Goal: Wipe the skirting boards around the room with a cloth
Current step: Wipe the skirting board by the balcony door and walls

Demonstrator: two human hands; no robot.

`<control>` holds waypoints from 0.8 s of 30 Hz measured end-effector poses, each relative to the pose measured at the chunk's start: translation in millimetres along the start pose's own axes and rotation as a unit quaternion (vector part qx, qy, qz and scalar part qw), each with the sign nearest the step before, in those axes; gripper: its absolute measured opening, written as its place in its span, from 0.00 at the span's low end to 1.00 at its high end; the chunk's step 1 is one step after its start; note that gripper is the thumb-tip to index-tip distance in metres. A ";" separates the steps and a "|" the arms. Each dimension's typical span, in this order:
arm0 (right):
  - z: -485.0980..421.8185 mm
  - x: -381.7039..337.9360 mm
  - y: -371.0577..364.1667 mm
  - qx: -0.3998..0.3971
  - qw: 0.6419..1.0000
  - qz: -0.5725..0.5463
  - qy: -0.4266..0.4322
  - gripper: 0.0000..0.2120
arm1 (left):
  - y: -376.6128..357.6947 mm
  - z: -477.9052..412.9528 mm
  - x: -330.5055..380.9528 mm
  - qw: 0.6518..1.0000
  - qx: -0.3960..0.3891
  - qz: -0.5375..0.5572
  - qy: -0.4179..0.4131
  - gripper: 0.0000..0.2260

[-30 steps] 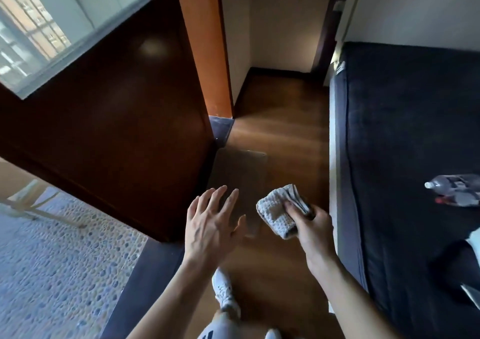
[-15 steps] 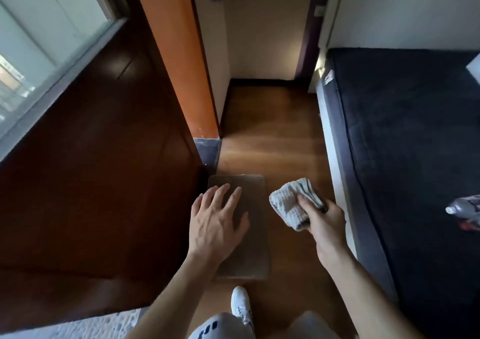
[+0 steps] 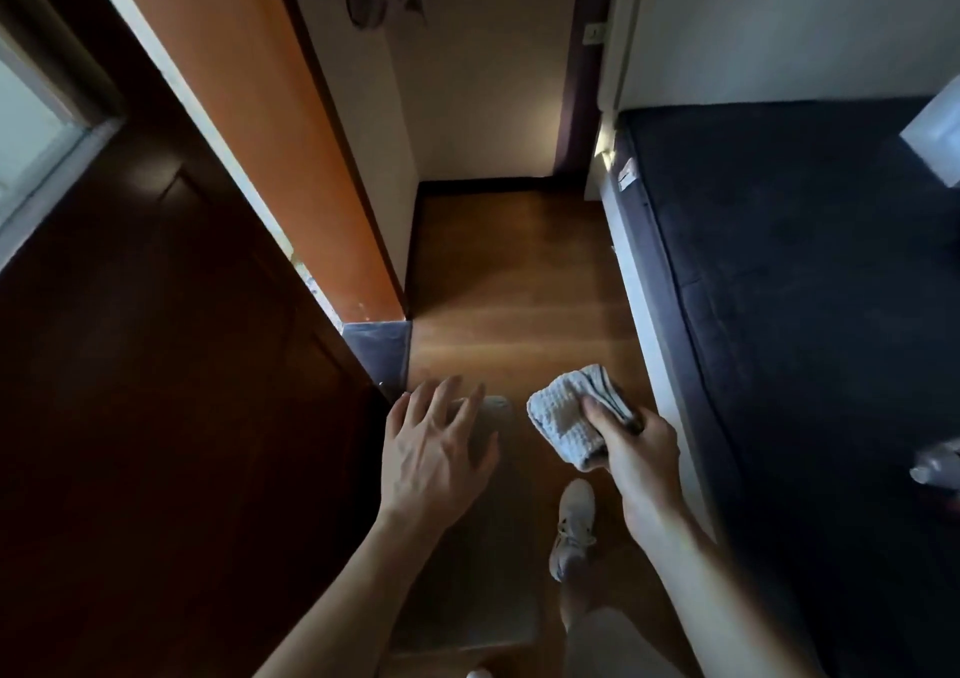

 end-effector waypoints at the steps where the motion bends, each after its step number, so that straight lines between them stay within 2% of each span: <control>1: -19.4 -4.9 -3.2 -0.004 1.000 0.000 0.002 0.08 | -5.6 -19.1 2.5 1.000 -0.003 -0.001 -0.001 0.25; 9: -192.5 -76.9 -26.2 -0.050 0.999 0.016 0.009 0.02 | -24.7 -193.2 32.4 1.000 0.005 0.000 0.029 0.26; 15: -294.3 -119.0 -34.6 -0.057 0.998 0.033 0.007 0.09 | -38.4 -292.5 48.1 0.999 -0.006 -0.011 0.050 0.26; 24: -401.6 -139.6 -71.0 -0.068 0.997 0.047 -0.009 0.11 | -61.8 -405.2 50.6 0.998 -0.007 0.005 0.057 0.27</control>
Point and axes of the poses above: each hand's wrist, its own z-axis away from the middle knuckle, its own y-axis out of the back of the hand, x = y × z, the point moved 9 cm from there along -z, towards the middle knuckle, and after that the axes turned 2 degrees about x, right-handed, at the moved point
